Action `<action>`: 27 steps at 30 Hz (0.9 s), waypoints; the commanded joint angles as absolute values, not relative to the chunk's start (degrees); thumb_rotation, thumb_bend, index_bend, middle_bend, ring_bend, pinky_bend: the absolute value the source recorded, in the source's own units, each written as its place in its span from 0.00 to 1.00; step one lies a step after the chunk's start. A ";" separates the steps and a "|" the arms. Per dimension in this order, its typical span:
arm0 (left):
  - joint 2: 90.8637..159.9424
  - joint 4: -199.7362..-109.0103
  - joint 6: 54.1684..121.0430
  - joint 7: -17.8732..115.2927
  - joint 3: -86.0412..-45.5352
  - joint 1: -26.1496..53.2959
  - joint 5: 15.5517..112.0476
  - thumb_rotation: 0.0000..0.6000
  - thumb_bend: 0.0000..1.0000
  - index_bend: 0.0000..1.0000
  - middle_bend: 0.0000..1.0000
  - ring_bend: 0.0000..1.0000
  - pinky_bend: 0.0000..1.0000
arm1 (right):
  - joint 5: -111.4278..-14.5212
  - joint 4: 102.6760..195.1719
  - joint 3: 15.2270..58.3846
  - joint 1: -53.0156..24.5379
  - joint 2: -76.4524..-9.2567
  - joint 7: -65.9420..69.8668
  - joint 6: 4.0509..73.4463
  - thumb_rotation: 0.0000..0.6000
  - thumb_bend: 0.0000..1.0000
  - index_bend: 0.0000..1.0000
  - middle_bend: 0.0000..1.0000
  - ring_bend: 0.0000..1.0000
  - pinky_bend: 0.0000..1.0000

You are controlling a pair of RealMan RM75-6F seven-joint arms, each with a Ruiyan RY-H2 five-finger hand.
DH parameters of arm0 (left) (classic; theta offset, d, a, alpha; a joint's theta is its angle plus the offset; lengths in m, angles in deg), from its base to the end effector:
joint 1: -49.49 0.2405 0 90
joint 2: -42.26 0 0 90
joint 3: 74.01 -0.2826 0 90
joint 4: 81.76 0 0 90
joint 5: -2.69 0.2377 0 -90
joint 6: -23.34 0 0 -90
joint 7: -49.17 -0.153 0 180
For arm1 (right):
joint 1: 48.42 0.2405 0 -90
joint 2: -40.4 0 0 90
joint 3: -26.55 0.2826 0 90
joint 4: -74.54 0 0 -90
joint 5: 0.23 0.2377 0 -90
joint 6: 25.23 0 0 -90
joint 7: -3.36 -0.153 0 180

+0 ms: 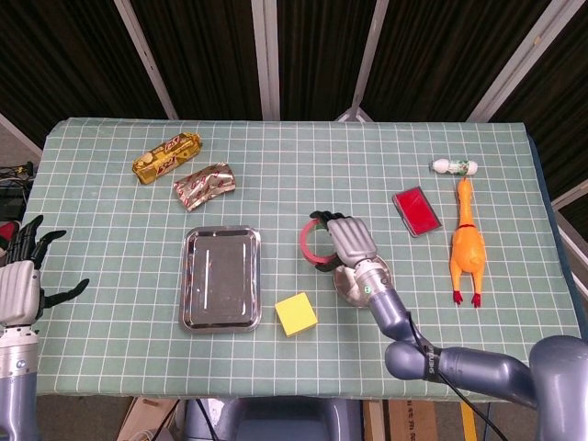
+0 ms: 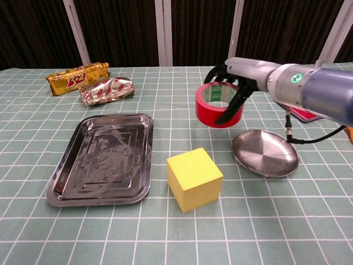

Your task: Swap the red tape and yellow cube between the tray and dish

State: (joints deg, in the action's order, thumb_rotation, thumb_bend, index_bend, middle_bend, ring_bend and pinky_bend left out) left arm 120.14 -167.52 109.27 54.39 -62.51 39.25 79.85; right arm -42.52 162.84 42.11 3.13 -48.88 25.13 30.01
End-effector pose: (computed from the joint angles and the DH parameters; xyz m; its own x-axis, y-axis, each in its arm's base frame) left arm -0.3311 0.2577 0.1047 0.1477 -0.1805 0.9724 0.9889 0.0442 -0.1420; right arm -0.1103 -0.4088 -0.0422 0.2475 -0.3345 0.9093 -0.9585 -0.2219 0.1793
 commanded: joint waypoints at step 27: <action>120.12 -168.68 110.20 53.68 -63.10 39.78 80.97 1.00 0.03 0.24 0.00 0.00 0.00 | -51.64 165.24 33.44 -7.49 -42.07 17.48 27.37 1.00 0.03 0.10 0.21 0.27 0.13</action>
